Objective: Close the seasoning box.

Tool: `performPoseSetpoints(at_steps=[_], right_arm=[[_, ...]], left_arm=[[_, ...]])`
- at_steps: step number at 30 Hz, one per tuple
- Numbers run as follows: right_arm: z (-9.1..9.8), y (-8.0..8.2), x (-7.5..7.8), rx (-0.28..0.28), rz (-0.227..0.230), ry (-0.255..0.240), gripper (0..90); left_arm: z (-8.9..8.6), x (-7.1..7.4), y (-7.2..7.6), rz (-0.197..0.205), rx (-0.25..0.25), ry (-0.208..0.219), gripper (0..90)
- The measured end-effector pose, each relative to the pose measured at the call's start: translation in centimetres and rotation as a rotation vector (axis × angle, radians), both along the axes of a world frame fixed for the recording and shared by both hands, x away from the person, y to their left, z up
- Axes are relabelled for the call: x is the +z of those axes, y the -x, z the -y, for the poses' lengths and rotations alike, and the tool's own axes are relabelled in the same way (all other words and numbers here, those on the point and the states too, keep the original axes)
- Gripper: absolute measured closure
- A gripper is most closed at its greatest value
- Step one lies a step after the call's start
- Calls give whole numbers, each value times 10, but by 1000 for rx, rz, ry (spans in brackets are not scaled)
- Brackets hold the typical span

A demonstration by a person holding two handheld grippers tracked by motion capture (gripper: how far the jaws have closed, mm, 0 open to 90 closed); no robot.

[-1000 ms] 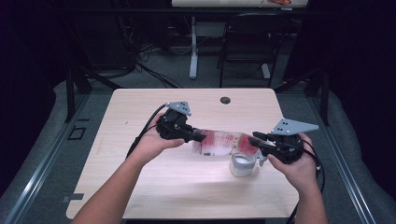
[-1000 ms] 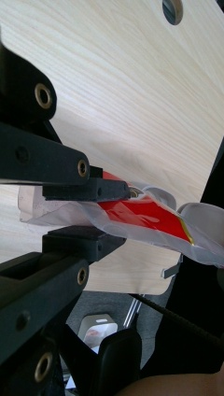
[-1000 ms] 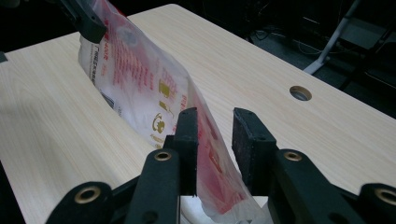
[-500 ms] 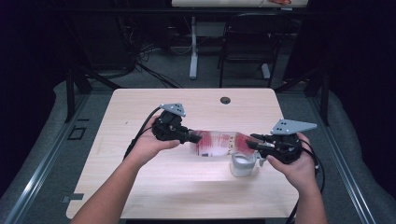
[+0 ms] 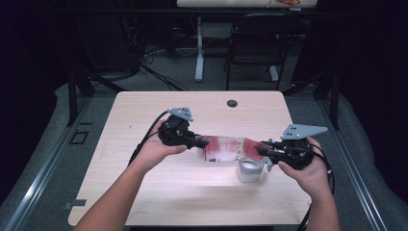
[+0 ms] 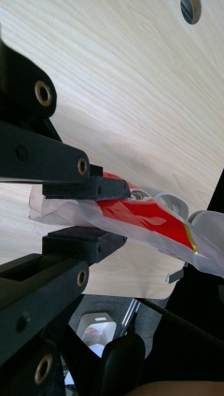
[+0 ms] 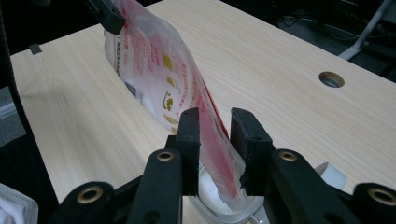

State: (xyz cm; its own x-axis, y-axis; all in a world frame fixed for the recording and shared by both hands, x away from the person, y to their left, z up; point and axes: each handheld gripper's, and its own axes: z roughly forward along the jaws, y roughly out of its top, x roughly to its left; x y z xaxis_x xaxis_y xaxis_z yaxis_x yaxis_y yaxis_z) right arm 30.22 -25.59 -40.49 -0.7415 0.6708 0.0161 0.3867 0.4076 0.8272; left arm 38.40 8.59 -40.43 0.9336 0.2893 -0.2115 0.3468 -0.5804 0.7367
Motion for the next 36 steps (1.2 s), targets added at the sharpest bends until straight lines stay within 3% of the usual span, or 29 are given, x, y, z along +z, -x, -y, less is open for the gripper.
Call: performPoseSetpoints(at_steps=[1, 2, 4, 6, 8, 10, 11, 16, 21, 29, 33, 34, 36], right_arm=[[0, 0, 0, 1, -1, 0, 734], [0, -1, -1, 0, 0, 2, 735], [0, -1, -2, 2, 1, 8, 741], [0, -1, -2, 5, -3, 7, 741], [2, -2, -2, 12, -6, 6, 741], [2, -1, -2, 21, -8, 5, 732], [2, -1, -2, 28, -9, 3, 724], [1, 0, -2, 38, -5, 17, 720], [2, -2, -4, 38, -14, 24, 732], [3, -3, -7, 26, -12, 20, 846], [1, -3, -6, 27, 4, 23, 874], [1, -3, -6, 27, 9, 22, 879], [0, -2, -5, 30, 14, 20, 887]], left_arm=[[0, 0, 0, 9, 12, -15, 773], [0, -1, 0, -5, 2, 4, 773], [0, -1, 0, 0, 14, -14, 773], [0, -3, -1, -13, -1, 4, 773], [0, -2, 0, 1, 8, -17, 773], [0, -4, -1, -14, -2, 1, 773], [0, -3, -1, 0, 11, -18, 773], [-1, -5, -1, -15, 0, 4, 774], [-2, -6, 0, -3, 16, -9, 773], [-5, -11, 1, -5, 3, 18, 769], [-6, -13, 1, -6, 5, 29, 765], [-7, -13, 2, 7, 14, 14, 764], [-8, -15, 1, -3, 5, 30, 760]])
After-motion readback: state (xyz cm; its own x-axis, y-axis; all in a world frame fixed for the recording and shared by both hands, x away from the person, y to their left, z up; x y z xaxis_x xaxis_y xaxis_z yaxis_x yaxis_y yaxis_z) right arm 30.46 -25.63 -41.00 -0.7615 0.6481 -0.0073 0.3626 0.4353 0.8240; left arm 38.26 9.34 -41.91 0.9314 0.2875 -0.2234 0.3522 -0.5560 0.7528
